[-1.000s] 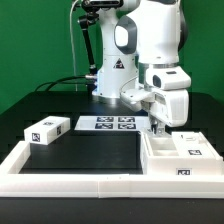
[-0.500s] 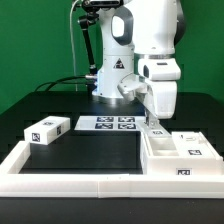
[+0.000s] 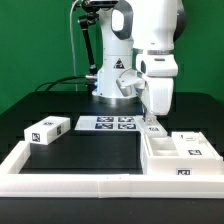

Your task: Assemble cabinet

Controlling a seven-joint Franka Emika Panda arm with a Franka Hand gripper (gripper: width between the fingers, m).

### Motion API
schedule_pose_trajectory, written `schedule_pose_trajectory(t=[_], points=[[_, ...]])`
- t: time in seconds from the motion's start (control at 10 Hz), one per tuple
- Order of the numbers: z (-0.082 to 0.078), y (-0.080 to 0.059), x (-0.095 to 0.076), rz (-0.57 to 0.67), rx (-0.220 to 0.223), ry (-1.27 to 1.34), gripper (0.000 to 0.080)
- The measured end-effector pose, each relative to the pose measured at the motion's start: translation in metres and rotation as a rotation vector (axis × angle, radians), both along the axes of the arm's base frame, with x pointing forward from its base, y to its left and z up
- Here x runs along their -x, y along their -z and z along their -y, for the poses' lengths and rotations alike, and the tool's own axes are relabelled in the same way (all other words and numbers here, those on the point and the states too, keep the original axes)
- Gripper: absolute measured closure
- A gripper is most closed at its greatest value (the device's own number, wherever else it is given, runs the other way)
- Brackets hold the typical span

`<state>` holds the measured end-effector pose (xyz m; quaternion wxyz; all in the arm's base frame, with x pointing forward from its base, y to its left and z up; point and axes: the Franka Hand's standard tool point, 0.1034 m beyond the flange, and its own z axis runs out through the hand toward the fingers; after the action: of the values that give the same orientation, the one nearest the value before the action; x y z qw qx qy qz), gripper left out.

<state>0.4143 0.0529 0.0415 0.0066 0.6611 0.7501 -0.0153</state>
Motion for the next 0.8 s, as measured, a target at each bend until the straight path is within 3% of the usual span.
schedule_pose_trajectory(t=[0.3, 0.8], points=[[0.0095, -0.0022, -0.0031, 0.012, 0.000, 0.137, 0.0731], [0.0098, -0.0027, -0.0027, 0.009, 0.005, 0.181, 0.0731]])
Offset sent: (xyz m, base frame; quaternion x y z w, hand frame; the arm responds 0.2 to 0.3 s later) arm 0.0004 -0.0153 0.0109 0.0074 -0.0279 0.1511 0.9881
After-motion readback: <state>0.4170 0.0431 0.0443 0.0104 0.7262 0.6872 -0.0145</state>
